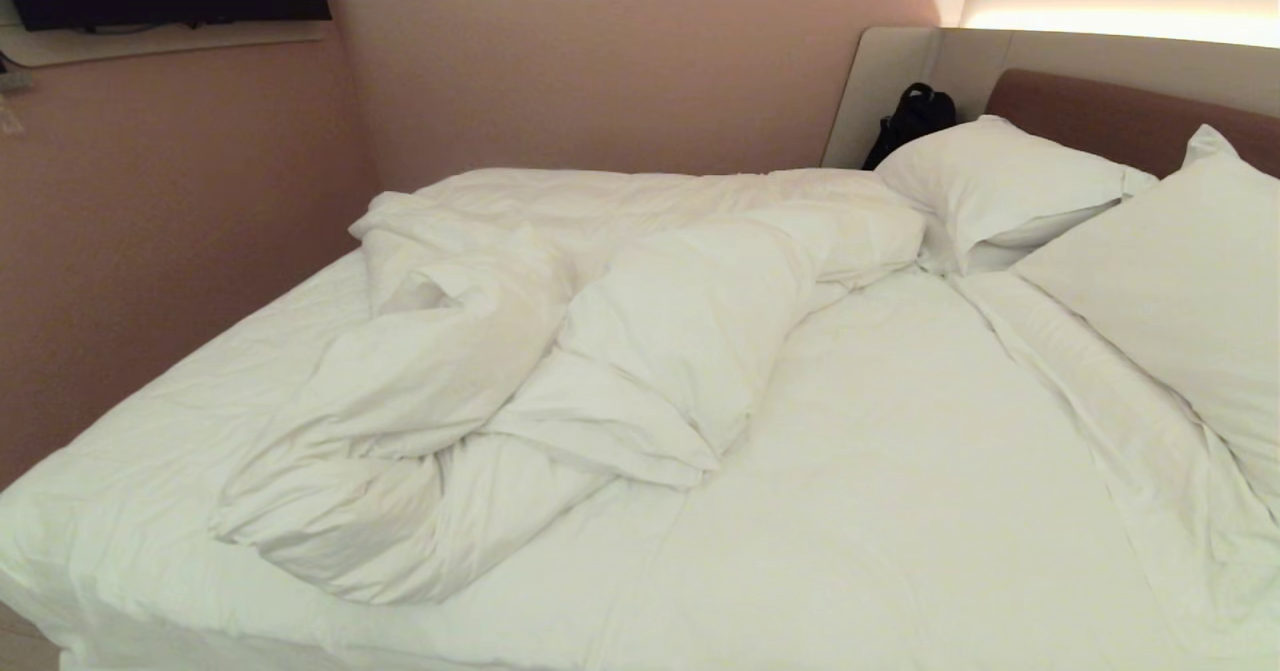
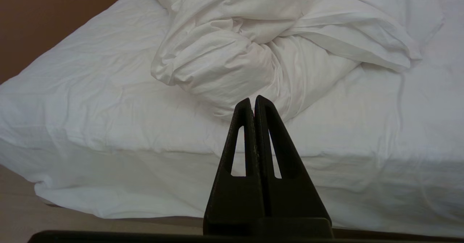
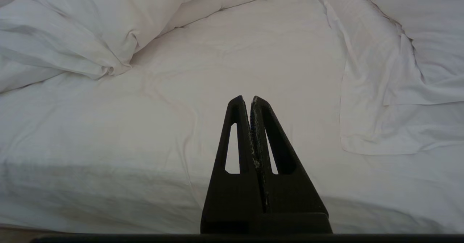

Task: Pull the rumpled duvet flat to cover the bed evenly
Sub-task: Hold the folded corner of the quilt

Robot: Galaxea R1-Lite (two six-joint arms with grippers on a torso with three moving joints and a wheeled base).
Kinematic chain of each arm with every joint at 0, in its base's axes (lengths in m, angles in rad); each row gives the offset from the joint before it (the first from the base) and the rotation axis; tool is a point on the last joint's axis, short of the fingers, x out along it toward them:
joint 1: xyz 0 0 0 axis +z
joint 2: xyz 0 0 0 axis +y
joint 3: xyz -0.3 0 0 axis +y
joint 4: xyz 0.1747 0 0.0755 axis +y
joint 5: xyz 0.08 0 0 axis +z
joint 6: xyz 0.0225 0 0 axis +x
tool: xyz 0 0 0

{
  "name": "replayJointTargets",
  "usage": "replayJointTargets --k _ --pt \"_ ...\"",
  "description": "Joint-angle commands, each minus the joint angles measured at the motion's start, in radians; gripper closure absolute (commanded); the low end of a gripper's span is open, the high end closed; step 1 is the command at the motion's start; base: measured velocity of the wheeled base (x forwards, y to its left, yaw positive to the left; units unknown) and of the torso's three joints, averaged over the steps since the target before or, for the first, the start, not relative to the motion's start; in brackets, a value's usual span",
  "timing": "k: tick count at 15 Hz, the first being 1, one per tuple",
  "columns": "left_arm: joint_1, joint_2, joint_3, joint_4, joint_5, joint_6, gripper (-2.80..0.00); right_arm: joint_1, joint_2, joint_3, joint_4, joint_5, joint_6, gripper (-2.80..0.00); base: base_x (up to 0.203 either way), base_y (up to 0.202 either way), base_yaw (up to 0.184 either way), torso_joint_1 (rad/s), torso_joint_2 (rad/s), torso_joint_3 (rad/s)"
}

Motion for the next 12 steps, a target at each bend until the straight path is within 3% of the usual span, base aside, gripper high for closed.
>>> replayJointTargets --k 1,12 --pt "0.000 0.000 0.000 0.000 0.000 0.000 0.00 0.000 0.001 0.000 0.001 0.001 -0.012 0.00 0.000 0.000 0.000 0.000 0.00 0.000" --pt "0.000 0.000 0.000 0.000 0.000 0.000 0.00 0.000 0.001 -0.015 0.007 0.006 -0.049 0.00 0.000 0.000 0.000 0.000 0.00 0.000"
